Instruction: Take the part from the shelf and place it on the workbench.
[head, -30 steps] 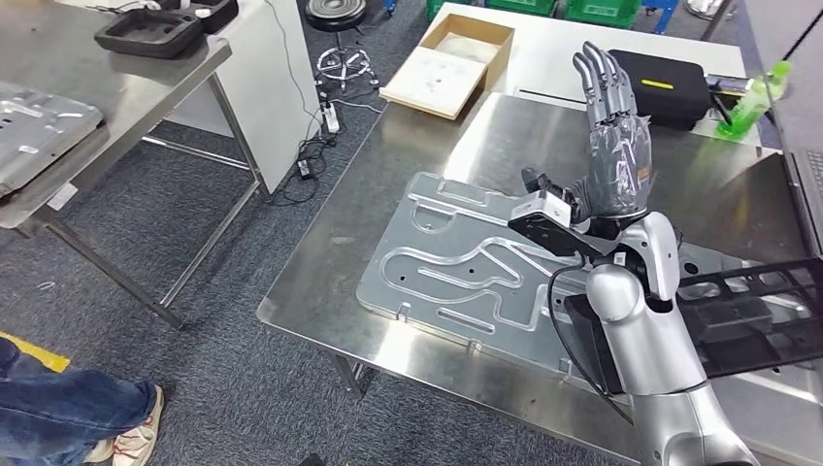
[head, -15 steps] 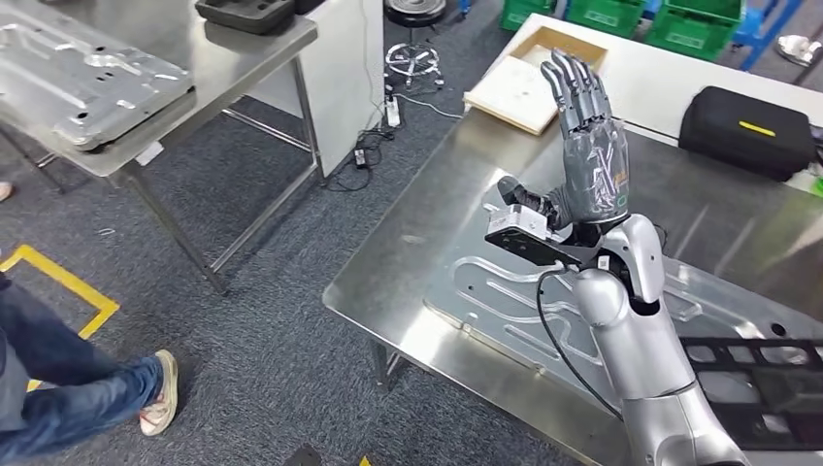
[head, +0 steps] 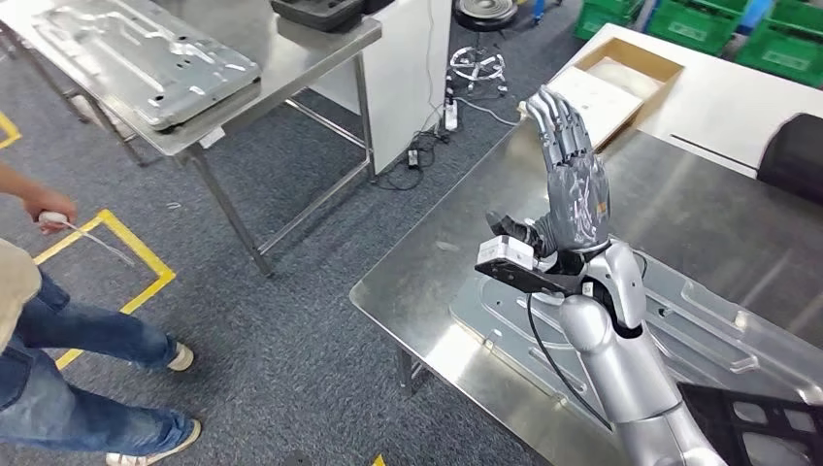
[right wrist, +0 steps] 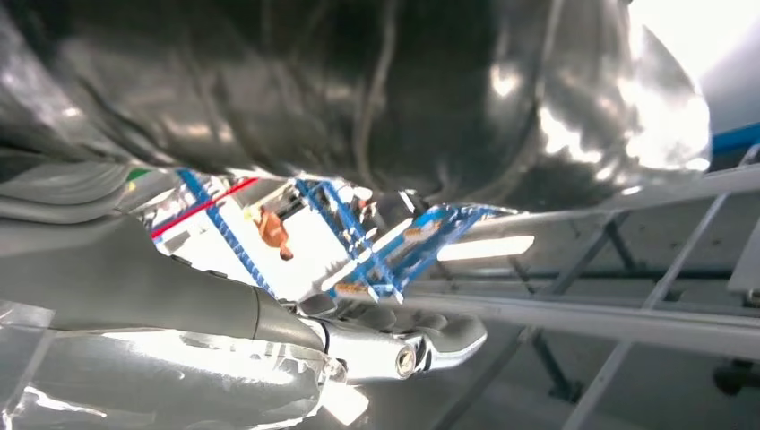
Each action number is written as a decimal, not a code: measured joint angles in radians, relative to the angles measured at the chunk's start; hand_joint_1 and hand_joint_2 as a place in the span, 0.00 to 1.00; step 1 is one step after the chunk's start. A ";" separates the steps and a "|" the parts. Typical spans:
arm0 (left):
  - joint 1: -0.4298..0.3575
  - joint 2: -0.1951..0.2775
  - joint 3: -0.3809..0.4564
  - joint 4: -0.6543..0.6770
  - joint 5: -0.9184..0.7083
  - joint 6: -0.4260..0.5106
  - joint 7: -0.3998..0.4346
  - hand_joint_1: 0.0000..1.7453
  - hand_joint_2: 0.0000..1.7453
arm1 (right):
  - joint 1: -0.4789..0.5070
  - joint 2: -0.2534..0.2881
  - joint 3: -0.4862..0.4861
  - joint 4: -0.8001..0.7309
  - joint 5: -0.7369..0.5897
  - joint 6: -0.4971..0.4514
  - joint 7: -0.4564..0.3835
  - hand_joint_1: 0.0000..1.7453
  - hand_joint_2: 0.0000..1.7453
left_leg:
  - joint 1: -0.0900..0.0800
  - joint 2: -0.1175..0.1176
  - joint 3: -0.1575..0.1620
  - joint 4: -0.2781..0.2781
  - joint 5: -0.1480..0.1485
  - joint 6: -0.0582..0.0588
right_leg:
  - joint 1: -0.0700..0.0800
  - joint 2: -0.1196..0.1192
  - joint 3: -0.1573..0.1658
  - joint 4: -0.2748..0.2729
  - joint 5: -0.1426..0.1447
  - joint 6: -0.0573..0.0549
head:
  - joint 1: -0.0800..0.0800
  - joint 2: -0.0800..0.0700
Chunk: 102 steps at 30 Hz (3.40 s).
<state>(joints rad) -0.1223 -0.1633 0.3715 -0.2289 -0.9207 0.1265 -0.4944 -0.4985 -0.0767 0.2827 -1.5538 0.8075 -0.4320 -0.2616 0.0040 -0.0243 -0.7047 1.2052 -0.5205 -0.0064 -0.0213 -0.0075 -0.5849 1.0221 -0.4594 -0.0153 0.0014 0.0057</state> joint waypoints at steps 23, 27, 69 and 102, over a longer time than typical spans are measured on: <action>-0.025 0.008 0.011 -0.001 0.000 -0.033 0.011 0.00 0.00 | 0.029 0.014 0.023 -0.043 0.019 -0.012 -0.015 0.00 0.00 | -0.001 -0.095 0.095 -0.185 0.101 0.039 | 0.004 0.082 -0.011 0.019 0.001 0.027 | 0.001 0.000; -0.017 0.010 0.012 -0.001 0.001 -0.032 0.013 0.00 0.00 | 0.013 0.015 0.027 -0.052 0.020 -0.011 -0.015 0.00 0.00 | 0.003 -0.101 0.078 -0.173 0.096 0.015 | 0.002 0.049 0.000 -0.003 0.003 0.012 | 0.000 0.000; -0.008 0.000 0.031 -0.002 0.021 -0.028 0.055 0.00 0.00 | -0.056 0.051 0.103 -0.083 0.039 0.007 -0.008 0.00 0.00 | 0.010 0.077 0.073 -0.165 0.103 -0.001 | 0.008 -0.087 0.025 0.001 -0.025 0.015 | -0.007 0.000; -0.008 0.000 0.035 -0.002 0.014 -0.035 0.071 0.00 0.00 | -0.042 0.056 0.114 -0.075 0.054 0.003 0.012 0.00 0.00 | -0.003 0.079 0.077 -0.177 0.098 0.021 | 0.023 -0.107 0.034 -0.004 -0.033 0.017 | -0.007 0.000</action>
<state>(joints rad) -0.1298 -0.1636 0.4067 -0.2308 -0.9071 0.0918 -0.4235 -0.5403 -0.0210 0.3964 -1.6288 0.8613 -0.4286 -0.2501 0.0010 0.0543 -0.6279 1.0286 -0.4225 0.0147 0.0015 -0.1150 -0.5511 1.0185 -0.4923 0.0020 -0.0057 0.0057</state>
